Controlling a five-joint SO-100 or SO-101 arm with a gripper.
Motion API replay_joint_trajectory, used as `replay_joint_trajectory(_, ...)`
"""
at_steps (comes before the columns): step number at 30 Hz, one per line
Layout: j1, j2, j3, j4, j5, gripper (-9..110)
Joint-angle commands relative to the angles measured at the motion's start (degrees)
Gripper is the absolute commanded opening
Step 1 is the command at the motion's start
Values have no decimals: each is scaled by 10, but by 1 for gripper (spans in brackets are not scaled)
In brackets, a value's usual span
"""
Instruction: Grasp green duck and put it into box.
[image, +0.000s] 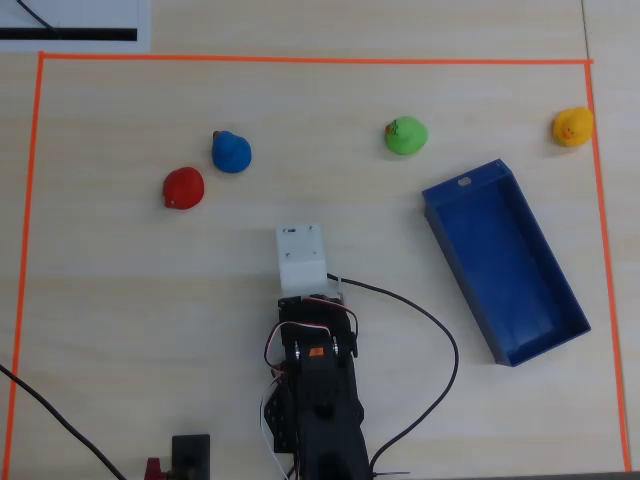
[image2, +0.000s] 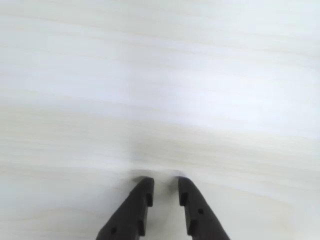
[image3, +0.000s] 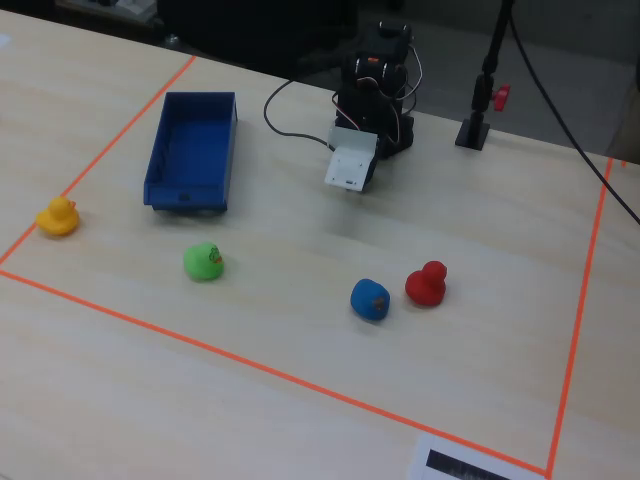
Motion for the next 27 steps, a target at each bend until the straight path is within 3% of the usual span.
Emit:
replay_joint_trajectory(1,6,-4,-1,9,0,4)
replay_joint_trajectory(16,6,-9,-1,1,0,3)
replay_joint_trajectory(27,95,-243,-136,-426,-33,10)
